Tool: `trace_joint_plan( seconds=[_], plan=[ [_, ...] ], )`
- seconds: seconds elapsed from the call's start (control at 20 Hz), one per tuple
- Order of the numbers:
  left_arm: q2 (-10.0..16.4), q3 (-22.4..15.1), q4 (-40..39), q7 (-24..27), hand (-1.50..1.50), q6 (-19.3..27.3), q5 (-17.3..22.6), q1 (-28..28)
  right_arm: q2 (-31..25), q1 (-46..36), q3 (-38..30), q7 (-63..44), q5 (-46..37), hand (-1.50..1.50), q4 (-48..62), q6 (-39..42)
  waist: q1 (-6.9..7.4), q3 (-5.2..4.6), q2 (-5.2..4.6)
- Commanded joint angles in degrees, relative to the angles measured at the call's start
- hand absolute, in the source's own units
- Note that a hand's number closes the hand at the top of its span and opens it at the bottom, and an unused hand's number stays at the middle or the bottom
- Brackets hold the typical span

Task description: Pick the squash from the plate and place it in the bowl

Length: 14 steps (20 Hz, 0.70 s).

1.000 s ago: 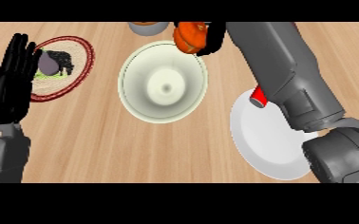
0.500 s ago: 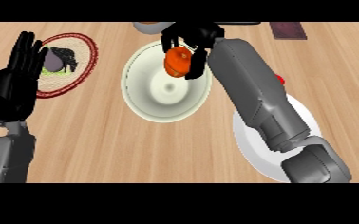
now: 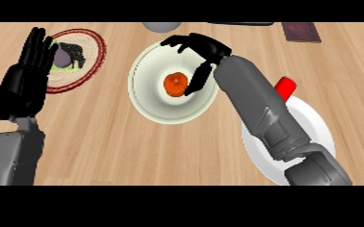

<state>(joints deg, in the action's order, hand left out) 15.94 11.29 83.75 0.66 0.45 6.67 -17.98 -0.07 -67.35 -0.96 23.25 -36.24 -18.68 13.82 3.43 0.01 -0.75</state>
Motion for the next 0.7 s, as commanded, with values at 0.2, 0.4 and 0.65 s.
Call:
trace_joint_plan(
  seconds=[0.2,0.4,0.65],
  plan=[
    [1.29,1.83,1.27,0.12,0.00,-1.98,1.86,3.45,0.07,-0.14,-9.34,2.75,9.84,-1.50,-0.19,-8.41,-0.88,0.01,0.15],
    [0.53,1.27,-0.53,0.32,0.00,-0.11,0.41,0.13,-4.34,-3.81,-14.43,0.83,13.02,-1.50,2.49,-9.11,-0.66,0.01,-0.53],
    [1.78,1.39,0.17,-0.60,0.00,-1.56,1.09,-0.60,-14.49,-4.43,-18.72,1.25,16.36,-1.50,5.61,-2.33,0.10,0.05,-0.90]
  ],
)
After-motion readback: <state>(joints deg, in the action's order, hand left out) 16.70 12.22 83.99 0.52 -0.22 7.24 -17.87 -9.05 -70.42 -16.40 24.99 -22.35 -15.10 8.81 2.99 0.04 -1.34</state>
